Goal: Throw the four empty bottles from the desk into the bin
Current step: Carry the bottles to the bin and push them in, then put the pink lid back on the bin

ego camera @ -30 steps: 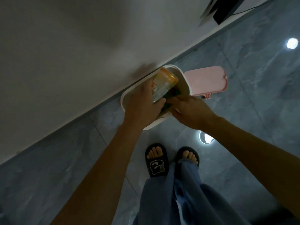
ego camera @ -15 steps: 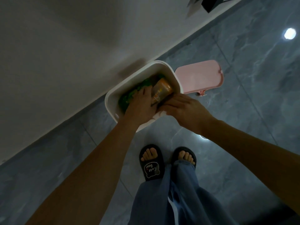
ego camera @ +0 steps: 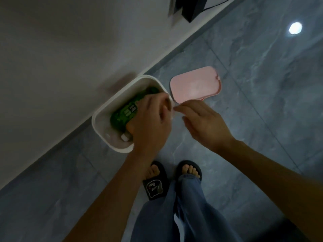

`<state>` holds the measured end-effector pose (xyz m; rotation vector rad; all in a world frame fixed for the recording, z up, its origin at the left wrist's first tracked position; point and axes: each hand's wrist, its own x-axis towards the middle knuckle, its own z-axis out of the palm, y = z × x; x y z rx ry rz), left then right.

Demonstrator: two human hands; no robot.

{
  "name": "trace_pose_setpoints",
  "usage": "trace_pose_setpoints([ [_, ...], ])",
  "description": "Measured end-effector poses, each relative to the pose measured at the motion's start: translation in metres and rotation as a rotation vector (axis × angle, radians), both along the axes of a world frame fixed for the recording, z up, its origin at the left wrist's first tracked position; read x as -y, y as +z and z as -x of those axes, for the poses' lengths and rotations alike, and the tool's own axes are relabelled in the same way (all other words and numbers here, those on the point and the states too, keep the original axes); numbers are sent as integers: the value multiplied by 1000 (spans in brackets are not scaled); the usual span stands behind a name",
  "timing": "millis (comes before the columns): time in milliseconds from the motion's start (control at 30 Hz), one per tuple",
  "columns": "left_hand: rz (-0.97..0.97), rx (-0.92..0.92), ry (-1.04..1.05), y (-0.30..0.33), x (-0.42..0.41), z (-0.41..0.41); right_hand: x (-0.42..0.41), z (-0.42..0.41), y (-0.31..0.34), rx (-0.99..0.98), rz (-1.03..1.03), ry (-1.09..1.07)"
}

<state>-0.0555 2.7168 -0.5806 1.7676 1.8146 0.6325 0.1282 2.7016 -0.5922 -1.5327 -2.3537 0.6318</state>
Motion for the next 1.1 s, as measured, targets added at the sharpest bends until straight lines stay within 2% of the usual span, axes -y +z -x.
trace_pose_setpoints([
  [67,-75,71,-128,1,0,-35,3,-32,-7,58,62,-161],
  [100,-55,89,-211,-6,0,-52,4,-46,-15,104,114,-219],
  [167,109,36,-347,-33,-1,-83,3,-70,-41,225,229,-300],
  [267,426,-112,-388,-95,-6,-109,0,-89,-85,371,404,-338],
  [333,457,-229,-395,-132,-15,-117,-4,-93,-115,423,444,-312],
  [467,353,-372,-401,-188,-30,-120,-21,-94,-166,432,359,-294],
  [633,277,-422,-385,-217,-31,-119,-30,-95,-195,397,133,-223],
  [733,283,-403,-359,-214,-27,-117,-24,-96,-193,390,123,-217],
  [867,293,-369,-410,-177,-8,-110,-3,-99,-154,401,231,-169],
  [1100,305,-322,-550,-45,30,-97,45,-100,-27,313,314,-91],
])
